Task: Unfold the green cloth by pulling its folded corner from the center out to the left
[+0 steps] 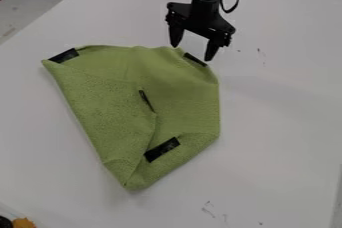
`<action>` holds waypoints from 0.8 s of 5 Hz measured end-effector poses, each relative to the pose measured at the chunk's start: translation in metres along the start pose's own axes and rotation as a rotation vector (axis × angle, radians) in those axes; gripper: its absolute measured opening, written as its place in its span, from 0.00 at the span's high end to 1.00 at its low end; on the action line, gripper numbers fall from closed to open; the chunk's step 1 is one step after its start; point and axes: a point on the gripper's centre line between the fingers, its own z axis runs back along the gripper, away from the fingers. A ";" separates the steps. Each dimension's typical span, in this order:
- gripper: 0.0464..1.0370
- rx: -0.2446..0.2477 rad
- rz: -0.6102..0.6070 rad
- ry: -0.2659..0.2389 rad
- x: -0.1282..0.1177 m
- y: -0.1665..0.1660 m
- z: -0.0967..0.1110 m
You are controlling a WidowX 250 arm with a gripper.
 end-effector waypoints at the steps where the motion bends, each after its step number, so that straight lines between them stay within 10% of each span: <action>1: 0.04 0.023 0.123 0.026 -0.035 0.007 0.009; 4: 0.04 -0.036 0.227 0.040 -0.080 0.017 -0.014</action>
